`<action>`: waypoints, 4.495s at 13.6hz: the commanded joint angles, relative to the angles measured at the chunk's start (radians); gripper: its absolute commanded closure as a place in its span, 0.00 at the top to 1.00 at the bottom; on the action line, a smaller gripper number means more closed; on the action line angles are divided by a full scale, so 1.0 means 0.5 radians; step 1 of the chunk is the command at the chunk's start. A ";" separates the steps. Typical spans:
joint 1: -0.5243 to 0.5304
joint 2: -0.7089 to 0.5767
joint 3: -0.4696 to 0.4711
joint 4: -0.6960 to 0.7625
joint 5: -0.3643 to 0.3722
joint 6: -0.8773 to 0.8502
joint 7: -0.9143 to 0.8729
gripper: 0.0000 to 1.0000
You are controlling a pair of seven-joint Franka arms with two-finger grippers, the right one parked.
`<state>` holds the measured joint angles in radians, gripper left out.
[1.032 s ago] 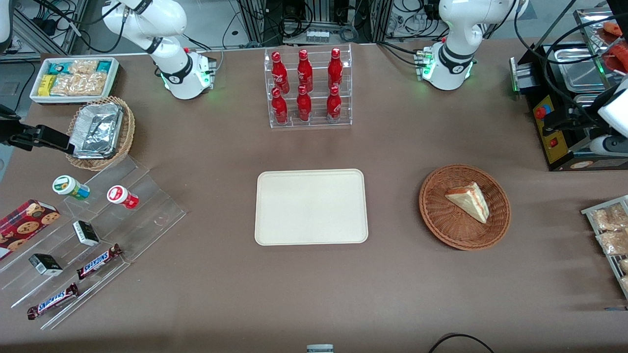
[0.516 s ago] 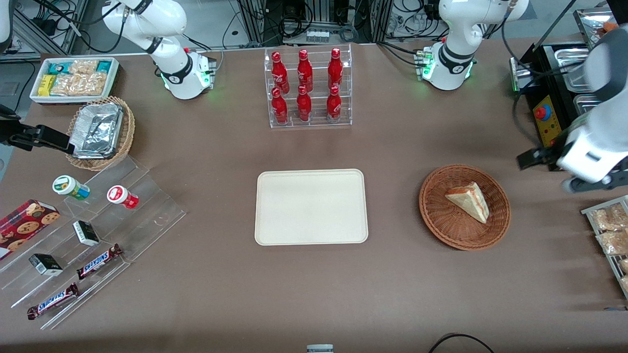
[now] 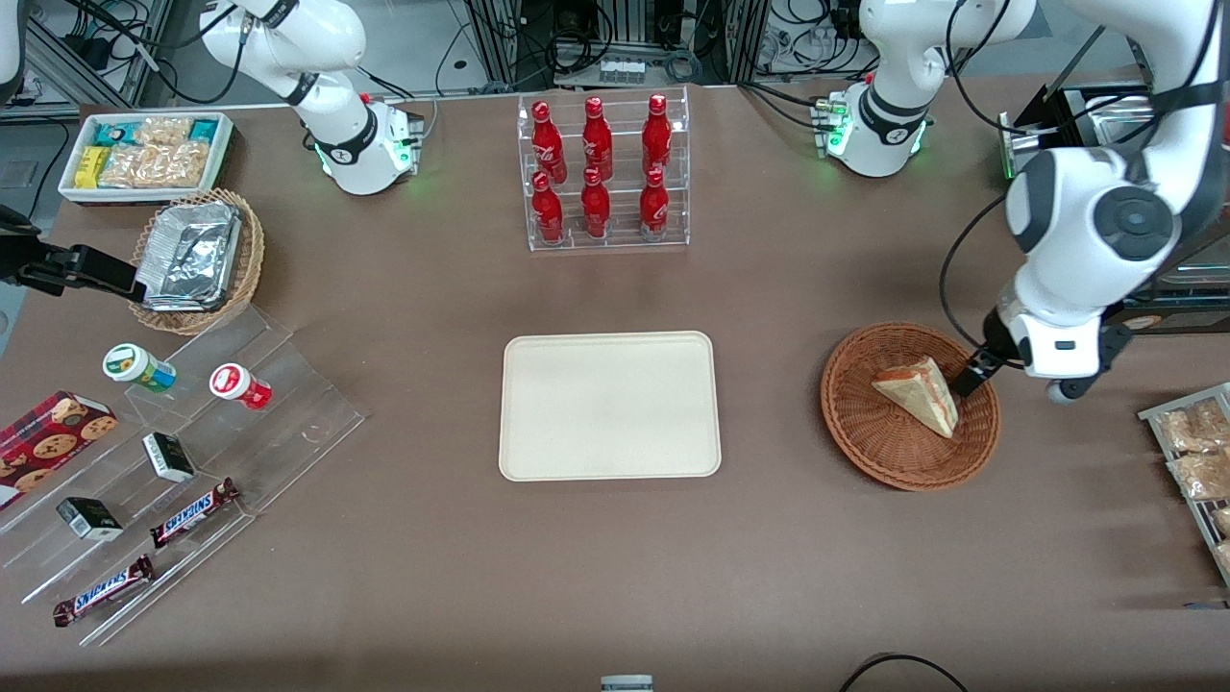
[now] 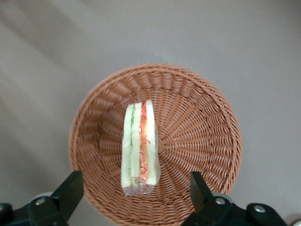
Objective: Place sandwich from basket to tray
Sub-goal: 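Move the left gripper over the wrapped sandwich in the wicker basket, then lower the left gripper and close it on the sandwich, then lift the sandwich and carry it toward the cream tray, then lower the sandwich onto the tray and open the left gripper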
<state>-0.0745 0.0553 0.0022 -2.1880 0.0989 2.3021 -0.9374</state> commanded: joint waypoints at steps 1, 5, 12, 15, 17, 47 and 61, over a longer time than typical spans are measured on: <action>-0.032 0.027 0.005 -0.060 0.002 0.068 -0.193 1.00; -0.060 0.104 0.005 -0.125 0.002 0.087 -0.193 1.00; -0.050 0.297 0.011 -0.146 0.002 0.264 -0.193 1.00; -0.050 0.350 0.014 -0.143 0.002 0.274 -0.199 0.80; -0.044 0.356 0.014 -0.128 0.002 0.259 -0.263 0.09; -1.517 1.490 -0.050 1.805 -0.057 -0.419 -0.227 0.00; -1.496 1.259 -0.044 1.839 0.014 -0.646 -0.276 1.00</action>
<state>-0.8303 0.7775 -0.0274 -1.2546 0.1030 2.0545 -1.0590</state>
